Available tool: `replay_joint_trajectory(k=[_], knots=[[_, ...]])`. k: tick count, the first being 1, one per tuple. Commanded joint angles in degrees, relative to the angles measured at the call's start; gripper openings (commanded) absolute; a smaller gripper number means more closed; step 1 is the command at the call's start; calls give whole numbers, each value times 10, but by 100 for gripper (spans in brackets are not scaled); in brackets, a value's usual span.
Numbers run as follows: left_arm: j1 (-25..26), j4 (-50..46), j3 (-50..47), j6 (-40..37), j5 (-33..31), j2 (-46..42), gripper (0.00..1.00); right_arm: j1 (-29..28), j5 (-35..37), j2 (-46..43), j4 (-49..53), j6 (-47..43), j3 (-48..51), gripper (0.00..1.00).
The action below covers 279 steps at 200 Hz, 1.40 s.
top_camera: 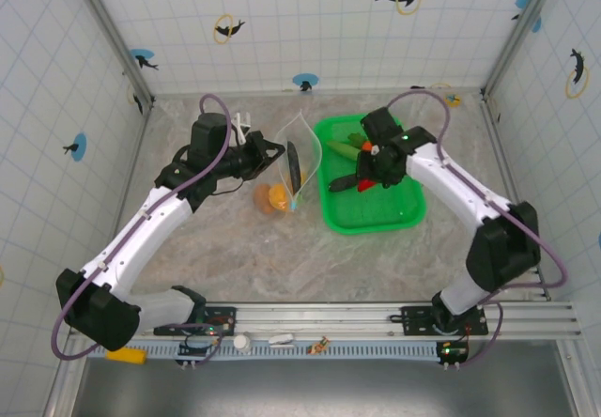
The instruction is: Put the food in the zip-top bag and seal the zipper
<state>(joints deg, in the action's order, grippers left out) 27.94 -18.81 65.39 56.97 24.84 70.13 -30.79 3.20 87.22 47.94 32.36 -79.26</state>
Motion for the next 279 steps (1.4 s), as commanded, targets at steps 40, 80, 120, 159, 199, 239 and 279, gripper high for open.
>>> replay_joint_trajectory(k=[40,80,120,159,199,239,279], knots=[[-6,17,14,6,17,5,0,-76,-71,-61,-146,-24,-102,58],[-5,17,14,9,19,4,0,-155,-39,25,-100,-84,-229,58],[-5,12,18,10,17,-2,0,-165,-58,71,-106,-68,-245,58],[-5,0,30,7,10,-11,0,-162,-59,63,-134,-56,-174,58],[-6,-25,54,-9,4,-13,0,-161,-27,74,-108,-29,-152,57],[-6,-33,71,-15,7,-12,0,-161,29,134,-1,-12,-246,58],[-6,-41,73,-19,5,-13,0,-164,17,123,-20,-5,-242,59]])
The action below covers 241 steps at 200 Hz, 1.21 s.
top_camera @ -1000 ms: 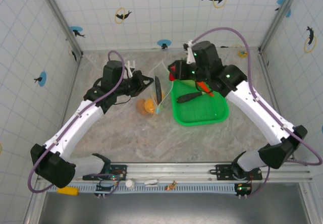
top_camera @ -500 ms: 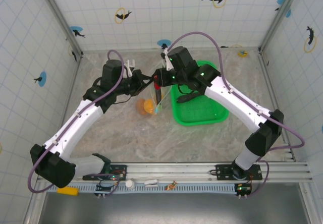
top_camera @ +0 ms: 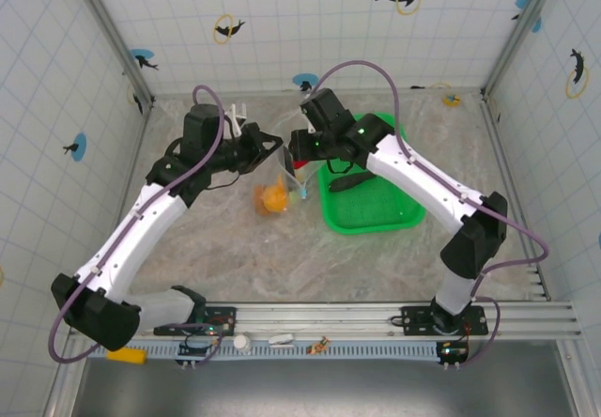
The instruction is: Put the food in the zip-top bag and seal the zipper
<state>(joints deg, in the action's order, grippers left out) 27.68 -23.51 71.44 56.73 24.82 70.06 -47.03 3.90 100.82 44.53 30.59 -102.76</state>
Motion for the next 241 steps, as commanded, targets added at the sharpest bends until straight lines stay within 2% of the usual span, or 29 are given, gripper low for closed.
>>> replay_joint_trajectory(k=[1,27,43,65,72,76,130,150,165,176,197,220,241], knots=[[-3,6,13,-16,5,-13,0,-1,9,-13,14,13,-6,59],[-3,12,12,-14,7,-13,0,0,-18,15,45,35,-44,60],[-3,13,16,-14,12,-10,0,-4,-37,39,64,40,-85,65],[-3,16,15,-13,15,-11,0,-7,-41,43,65,47,-107,82],[-4,17,14,-11,15,-11,0,-5,-44,41,65,51,-110,94],[-3,17,14,-11,15,-11,0,-4,-47,40,64,53,-110,96],[-3,9,18,-8,25,-8,0,21,-76,2,45,55,-109,96],[-3,-27,51,-35,23,3,0,26,-83,-25,23,46,-105,100],[-3,-87,97,-68,1,20,0,23,-87,-72,-35,38,-69,100],[-4,-134,127,-84,-9,35,0,27,-87,-131,-112,55,10,100],[-3,-197,157,-107,-26,55,0,70,-137,-211,-201,85,128,100],[-4,-270,190,-124,-78,68,0,119,-138,-256,-173,97,194,96],[-4,-330,229,-140,-95,90,0,132,-137,-289,-168,69,254,94]])
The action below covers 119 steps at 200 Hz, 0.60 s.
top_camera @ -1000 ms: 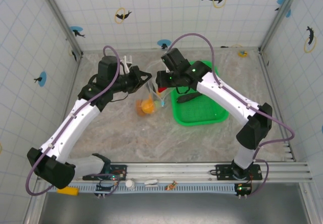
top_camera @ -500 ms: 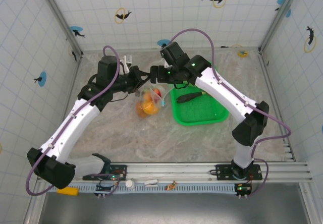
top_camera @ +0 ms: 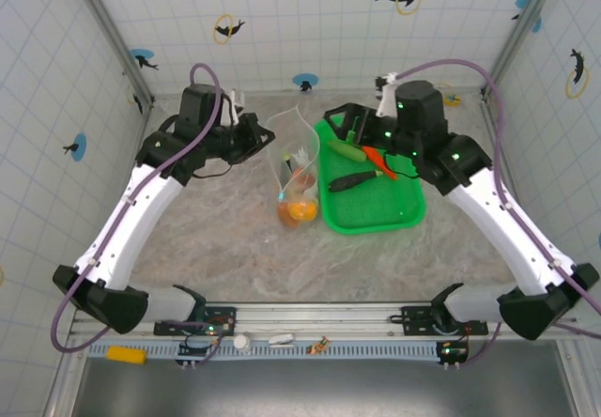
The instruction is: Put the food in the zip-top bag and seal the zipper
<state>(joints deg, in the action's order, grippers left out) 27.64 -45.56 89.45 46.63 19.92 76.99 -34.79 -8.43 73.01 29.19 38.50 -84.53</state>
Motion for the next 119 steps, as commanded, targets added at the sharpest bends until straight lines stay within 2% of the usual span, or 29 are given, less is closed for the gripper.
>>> replay_joint_trajectory(k=[1,24,39,61,81,100,119], knots=[[-4,-112,51,-39,-49,21,0,10,-14,-13,-16,-11,76,94],[-6,-171,127,-51,-114,29,0,23,-41,-39,-57,-2,132,91],[-6,-229,210,-72,-152,54,0,23,-16,-40,-42,10,146,89],[-6,-280,303,-110,-158,85,0,23,37,-29,2,10,148,84],[-7,-271,294,-122,-142,78,0,23,93,-15,33,22,153,80],[-7,-251,237,-124,-87,75,0,27,134,5,50,31,163,80],[-6,-225,193,-106,-48,79,0,35,135,25,45,30,180,80]])
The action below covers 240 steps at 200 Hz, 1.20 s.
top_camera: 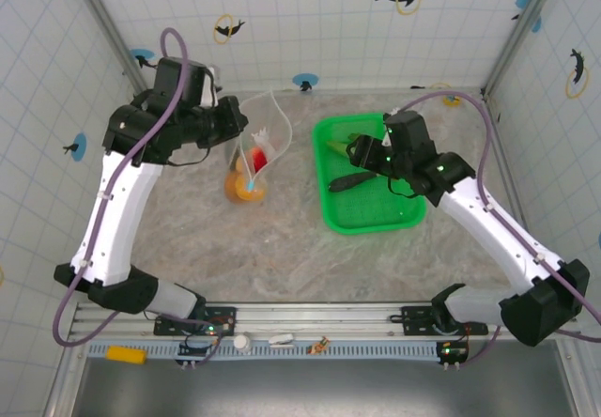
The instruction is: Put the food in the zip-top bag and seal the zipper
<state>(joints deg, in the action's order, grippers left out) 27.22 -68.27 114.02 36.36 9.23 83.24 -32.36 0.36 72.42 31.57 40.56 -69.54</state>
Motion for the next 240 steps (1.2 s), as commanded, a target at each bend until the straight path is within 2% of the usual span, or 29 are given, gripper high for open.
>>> replay_joint_trajectory(k=[1,17,29,45,66,102,148,192,200,225,240], knots=[[-2,4,-56,-1,61,16,0,11,47,33,22,9,31,80],[-2,96,-155,44,91,-13,0,21,49,65,17,9,45,80],[-2,184,-243,95,125,-38,0,39,43,100,24,46,48,80],[-1,296,-352,171,161,-70,0,49,26,151,20,98,40,71],[-1,373,-424,223,148,-99,0,43,56,221,40,162,-4,70],[-1,411,-431,256,154,-95,0,55,86,340,120,290,-103,68],[-1,407,-401,240,168,-70,0,69,98,396,69,364,-136,67],[-2,350,-350,195,150,-55,0,85,72,437,41,394,-141,63],[-2,348,-350,193,150,-55,0,85,72,442,33,394,-142,59],[-3,335,-345,187,154,-55,0,86,72,451,15,382,-142,55],[-3,332,-348,188,148,-61,0,88,66,448,-1,372,-133,48]])
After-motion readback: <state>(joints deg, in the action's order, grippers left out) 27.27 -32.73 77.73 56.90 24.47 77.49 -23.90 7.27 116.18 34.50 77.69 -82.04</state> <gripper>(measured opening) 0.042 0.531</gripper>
